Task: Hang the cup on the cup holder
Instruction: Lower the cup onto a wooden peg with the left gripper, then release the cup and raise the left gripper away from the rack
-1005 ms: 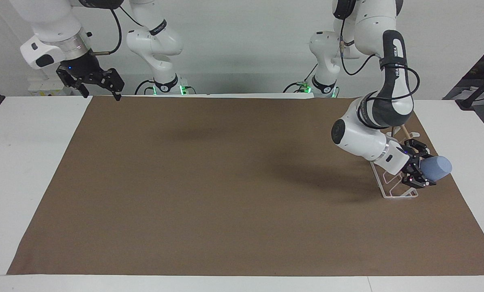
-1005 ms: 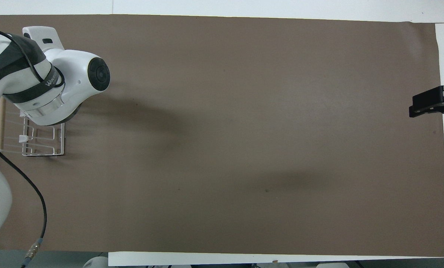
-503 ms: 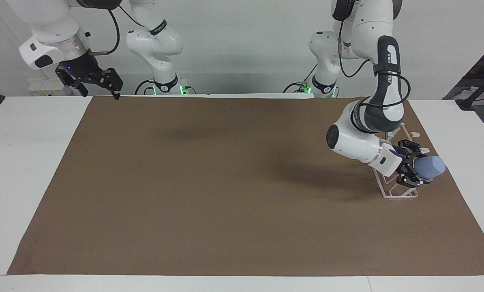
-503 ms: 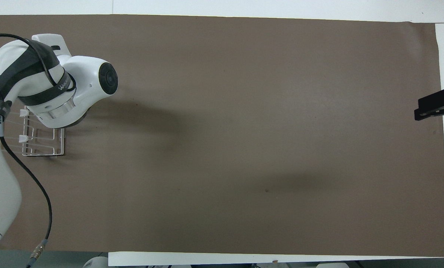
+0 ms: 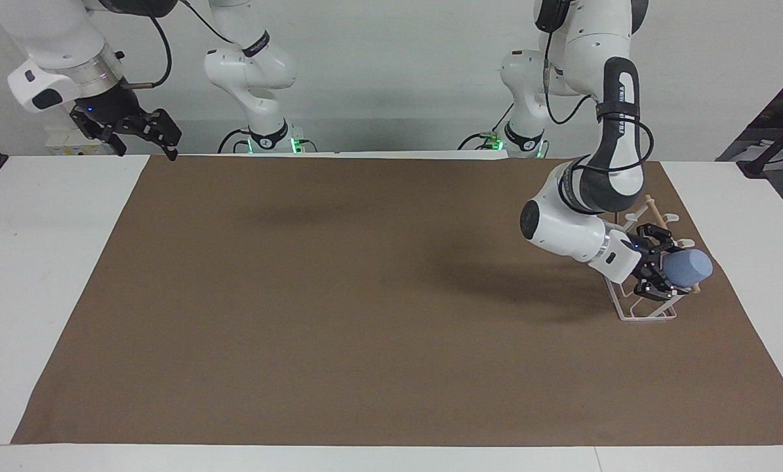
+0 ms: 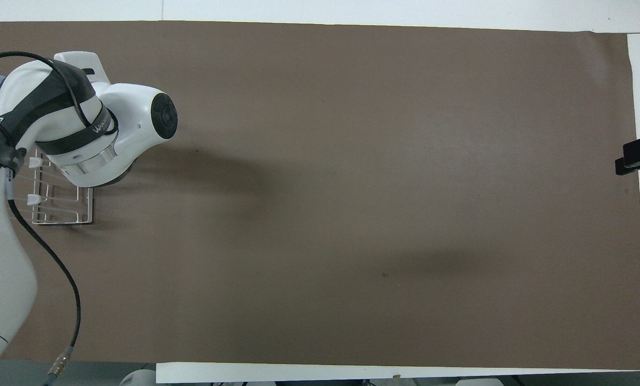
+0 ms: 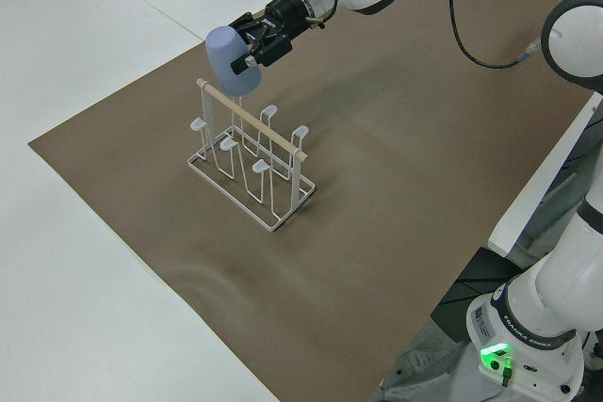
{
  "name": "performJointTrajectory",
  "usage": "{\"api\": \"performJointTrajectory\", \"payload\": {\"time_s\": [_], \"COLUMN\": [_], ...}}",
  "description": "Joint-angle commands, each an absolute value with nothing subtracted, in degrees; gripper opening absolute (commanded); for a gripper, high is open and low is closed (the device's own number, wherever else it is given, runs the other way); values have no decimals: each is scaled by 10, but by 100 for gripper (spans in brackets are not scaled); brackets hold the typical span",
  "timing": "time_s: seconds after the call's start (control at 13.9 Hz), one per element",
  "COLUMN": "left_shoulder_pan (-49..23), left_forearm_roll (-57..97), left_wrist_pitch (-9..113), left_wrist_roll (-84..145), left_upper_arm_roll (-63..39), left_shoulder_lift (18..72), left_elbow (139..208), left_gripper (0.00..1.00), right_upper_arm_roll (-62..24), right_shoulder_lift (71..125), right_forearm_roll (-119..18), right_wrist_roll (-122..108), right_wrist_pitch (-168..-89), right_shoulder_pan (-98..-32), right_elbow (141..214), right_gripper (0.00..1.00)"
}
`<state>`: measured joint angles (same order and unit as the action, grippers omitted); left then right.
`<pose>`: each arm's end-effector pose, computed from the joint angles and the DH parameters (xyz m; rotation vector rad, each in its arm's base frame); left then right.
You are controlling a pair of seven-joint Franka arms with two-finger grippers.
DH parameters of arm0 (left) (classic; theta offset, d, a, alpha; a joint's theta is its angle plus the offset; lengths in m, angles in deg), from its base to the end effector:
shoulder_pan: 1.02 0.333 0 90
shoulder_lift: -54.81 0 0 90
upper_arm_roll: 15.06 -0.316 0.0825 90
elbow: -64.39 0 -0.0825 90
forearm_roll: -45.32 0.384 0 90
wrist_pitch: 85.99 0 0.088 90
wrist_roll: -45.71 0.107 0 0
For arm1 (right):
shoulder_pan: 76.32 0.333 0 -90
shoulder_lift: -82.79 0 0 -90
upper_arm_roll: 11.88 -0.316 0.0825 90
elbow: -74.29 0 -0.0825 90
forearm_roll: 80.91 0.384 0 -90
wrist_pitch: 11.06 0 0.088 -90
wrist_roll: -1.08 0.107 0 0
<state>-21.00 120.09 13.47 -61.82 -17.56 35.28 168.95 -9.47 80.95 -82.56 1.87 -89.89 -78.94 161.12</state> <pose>0.6179 -0.1048 0.3795 -1.7710 -0.9729 -1.0726 0.5213 -0.0498 0.6514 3.1095 -0.1642 -0.1690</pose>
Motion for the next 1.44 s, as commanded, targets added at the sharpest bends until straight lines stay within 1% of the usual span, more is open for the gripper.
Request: {"api": "performJointTrajectory", "payload": {"time_s": [0.0, 0.22, 0.43, 0.65, 0.72, 0.79, 0.86, 0.93, 1.01, 1.22, 1.36], "left_shoulder_pan": [-202, -200, -201, -190, -189, -188, -189, -189, -189, -190, -190], "left_forearm_roll": [1193, 1193, 1185, 1184, 1183, 1183, 1182, 1175, 1159, 1077, 1034], "left_wrist_pitch": [161, 169, 179, 195, 196, 196, 190, 183, 168, 146, 111], "left_wrist_roll": [-629, -628, -637, -654, -652, -646, -637, -622, -600, -500, -425], "left_upper_arm_roll": [-178, -177, -177, -177, -177, -177, -177, -177, -177, -178, -177], "left_shoulder_lift": [364, 364, 369, 365, 365, 365, 365, 366, 367, 377, 383], "left_elbow": [1711, 1714, 1735, 1742, 1742, 1741, 1735, 1734, 1719, 1655, 1600], "left_gripper": [35, 35, 36, 39, 45, 71, 100, 100, 100, 100, 100], "right_upper_arm_roll": [-94, -93, -93, -93, -94, -94, -94, -94, -94, -94, -94], "right_shoulder_lift": [800, 799, 798, 798, 798, 798, 798, 798, 798, 798, 798], "right_forearm_roll": [-830, -830, -830, -829, -829, -829, -829, -829, -829, -829, -829], "right_wrist_roll": [10, 10, 10, 12, 10, 10, 9, 9, 9, 9, 9], "right_wrist_pitch": [-896, -896, -896, -896, -896, -895, -895, -895, -895, -895, -895], "right_shoulder_pan": [-789, -790, -790, -792, -792, -791, -791, -790, -790, -791, -790], "right_elbow": [1621, 1621, 1623, 1623, 1624, 1624, 1624, 1624, 1624, 1624, 1624], "right_gripper": [99, 99, 99, 99, 99, 99, 99, 99, 99, 99, 99]}}
